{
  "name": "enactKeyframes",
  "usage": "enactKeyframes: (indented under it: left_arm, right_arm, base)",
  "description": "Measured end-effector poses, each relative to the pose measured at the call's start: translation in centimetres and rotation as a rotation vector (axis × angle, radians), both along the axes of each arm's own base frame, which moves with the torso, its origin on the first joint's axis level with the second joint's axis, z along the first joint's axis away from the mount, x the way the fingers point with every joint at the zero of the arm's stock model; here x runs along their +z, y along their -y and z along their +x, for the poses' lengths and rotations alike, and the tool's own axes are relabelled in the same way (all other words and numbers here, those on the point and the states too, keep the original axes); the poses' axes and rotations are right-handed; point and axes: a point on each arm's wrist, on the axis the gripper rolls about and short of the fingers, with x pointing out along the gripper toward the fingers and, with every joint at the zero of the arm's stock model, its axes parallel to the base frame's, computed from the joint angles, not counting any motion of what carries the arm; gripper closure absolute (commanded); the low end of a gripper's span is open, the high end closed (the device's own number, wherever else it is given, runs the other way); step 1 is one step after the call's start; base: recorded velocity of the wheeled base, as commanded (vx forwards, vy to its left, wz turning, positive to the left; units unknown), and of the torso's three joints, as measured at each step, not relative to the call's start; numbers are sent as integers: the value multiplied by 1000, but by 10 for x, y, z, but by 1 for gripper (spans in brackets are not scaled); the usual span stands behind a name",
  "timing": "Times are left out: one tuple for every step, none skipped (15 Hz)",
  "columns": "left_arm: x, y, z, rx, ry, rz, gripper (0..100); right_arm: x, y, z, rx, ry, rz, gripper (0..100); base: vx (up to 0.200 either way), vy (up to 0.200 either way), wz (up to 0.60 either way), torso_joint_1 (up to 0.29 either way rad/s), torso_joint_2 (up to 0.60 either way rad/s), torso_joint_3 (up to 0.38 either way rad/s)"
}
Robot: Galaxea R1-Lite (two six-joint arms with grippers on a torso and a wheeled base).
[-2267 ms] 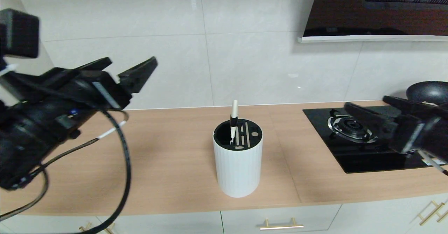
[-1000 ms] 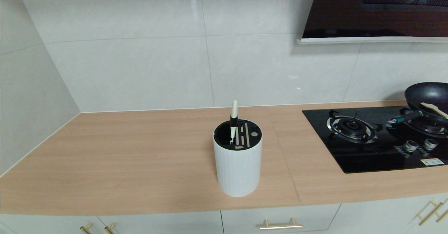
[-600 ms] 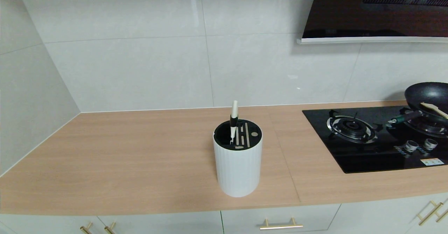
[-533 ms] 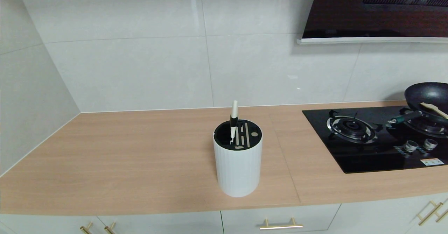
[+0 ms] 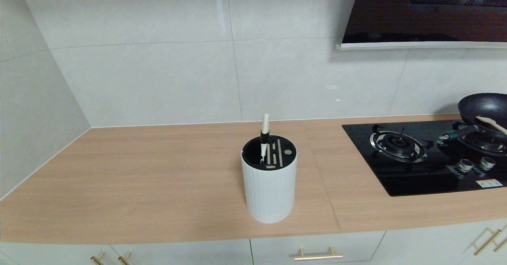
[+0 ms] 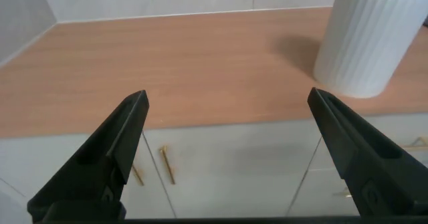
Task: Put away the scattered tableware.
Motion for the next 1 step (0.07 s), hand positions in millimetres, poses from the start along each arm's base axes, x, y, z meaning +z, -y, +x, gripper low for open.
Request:
enactKeyframes:
  left_arm:
    - [0, 0, 0, 0, 0, -1, 0]
  right_arm:
    - [0, 0, 0, 0, 0, 0, 0]
  base:
    - [0, 0, 0, 0, 0, 0]
